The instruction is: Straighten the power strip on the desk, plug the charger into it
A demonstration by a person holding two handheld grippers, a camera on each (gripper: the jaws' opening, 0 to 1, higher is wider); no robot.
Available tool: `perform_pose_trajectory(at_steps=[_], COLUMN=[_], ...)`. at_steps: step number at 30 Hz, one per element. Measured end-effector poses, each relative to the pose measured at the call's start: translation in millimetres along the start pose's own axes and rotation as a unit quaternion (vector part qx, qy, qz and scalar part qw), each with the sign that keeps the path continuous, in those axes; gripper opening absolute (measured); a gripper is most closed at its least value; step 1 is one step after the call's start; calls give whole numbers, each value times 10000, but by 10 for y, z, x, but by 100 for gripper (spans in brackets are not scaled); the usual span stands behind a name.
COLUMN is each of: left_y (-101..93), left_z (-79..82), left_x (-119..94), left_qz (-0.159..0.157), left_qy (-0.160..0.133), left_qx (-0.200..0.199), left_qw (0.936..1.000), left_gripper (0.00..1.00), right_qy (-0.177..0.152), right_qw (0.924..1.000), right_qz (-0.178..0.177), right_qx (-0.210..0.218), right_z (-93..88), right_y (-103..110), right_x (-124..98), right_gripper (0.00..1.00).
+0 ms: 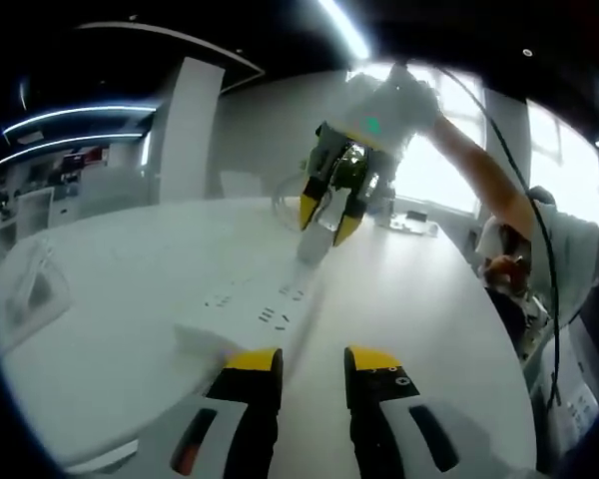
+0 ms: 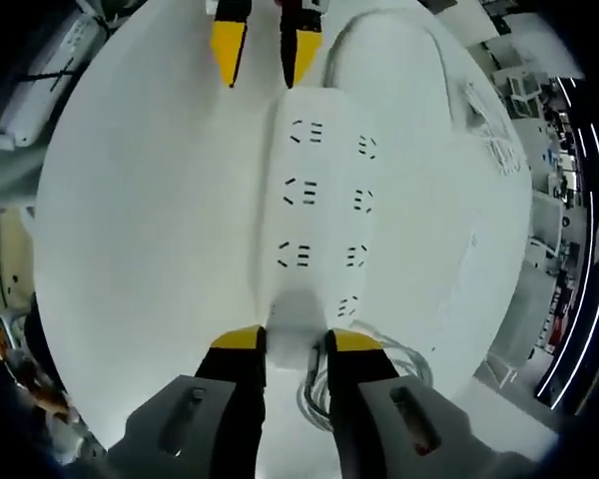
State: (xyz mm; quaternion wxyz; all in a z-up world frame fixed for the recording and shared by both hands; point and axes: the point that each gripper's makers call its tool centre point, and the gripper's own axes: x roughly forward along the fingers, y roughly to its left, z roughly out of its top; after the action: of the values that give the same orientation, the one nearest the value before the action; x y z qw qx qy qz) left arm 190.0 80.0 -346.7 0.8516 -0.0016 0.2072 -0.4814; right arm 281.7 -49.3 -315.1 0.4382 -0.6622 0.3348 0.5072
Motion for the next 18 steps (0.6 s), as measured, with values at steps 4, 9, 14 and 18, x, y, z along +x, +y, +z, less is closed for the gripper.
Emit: perform_pose_trajectory(at_steps=[4,9,14,18], left_y=[7,18,-18,-28], left_z=[-2,12,33,37], left_x=[3,-13,-30,-31], left_qz=[4,43,7,-8], left_qy=[-8,-28,-58,-72], left_qx=[-33,-34,1,-15], left_qw=[10000,10000,10000,10000], left_gripper=[25,25,25,25], right_qy=[15,548,-72,-47], right_qw=[9999,9979,9993,9997], right_qz=[61,190,338,253], right_qx=[-85,-303,104,-8], right_z=[20,44,-21,-7], right_y=[-3,27,38,70], right_x=[20,44,34,50], right_gripper=[21,21,22,22])
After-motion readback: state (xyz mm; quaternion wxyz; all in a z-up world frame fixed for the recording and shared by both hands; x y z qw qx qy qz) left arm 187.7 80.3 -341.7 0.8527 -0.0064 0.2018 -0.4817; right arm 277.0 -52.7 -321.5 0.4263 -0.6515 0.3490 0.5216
